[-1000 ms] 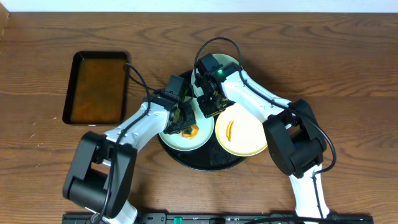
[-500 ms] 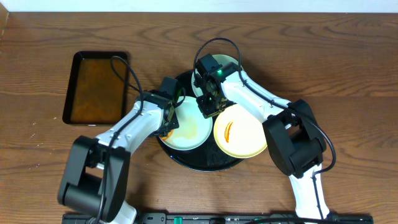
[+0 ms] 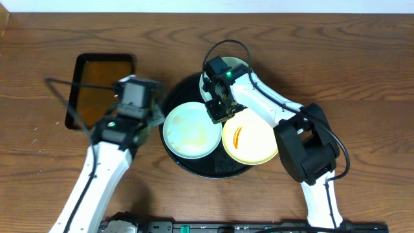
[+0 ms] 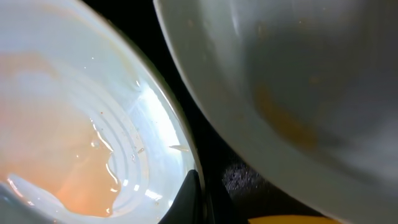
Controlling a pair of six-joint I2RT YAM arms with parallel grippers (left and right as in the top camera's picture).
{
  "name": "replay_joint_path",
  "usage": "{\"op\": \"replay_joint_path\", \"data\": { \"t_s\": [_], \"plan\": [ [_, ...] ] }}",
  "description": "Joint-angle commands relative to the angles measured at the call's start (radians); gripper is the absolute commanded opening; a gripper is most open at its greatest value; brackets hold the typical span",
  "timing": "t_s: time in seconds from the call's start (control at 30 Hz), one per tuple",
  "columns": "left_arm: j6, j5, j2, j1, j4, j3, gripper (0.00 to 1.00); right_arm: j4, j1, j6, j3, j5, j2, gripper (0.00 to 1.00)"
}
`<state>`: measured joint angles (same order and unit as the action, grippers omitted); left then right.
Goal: Clean dirty plates on tray and stack at the side
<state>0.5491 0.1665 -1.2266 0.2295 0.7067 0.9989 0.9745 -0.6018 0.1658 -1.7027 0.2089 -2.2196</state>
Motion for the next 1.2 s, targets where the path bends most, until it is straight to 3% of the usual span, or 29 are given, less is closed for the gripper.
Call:
{"op": "replay_joint_path", "data": {
  "t_s": [0.0,0.43,0.67,1.0,1.17],
  "plan": [
    [-0.009,-0.085,0.034,-0.078,0.035,0.007,0.07,0.010,-0.018,0.021,-0.034,-0.036,0.100,0.01],
    [-0.010,-0.084,0.033,-0.142,0.109,0.007,0.07,0.074,-0.101,0.134,-0.034,-0.376,0.267,0.01],
    [-0.009,-0.085,0.034,-0.142,0.101,0.006,0.07,0.072,-0.185,0.131,-0.034,-0.713,0.316,0.01],
    [-0.009,-0.085,0.033,-0.142,0.101,0.006,0.08,-0.034,-0.310,-0.115,-0.034,-1.215,0.316,0.01],
    [-0.009,-0.085,0.033,-0.142,0.101,0.006,0.08,-0.072,-0.336,-0.191,-0.034,-1.264,0.316,0.01]
  ]
}}
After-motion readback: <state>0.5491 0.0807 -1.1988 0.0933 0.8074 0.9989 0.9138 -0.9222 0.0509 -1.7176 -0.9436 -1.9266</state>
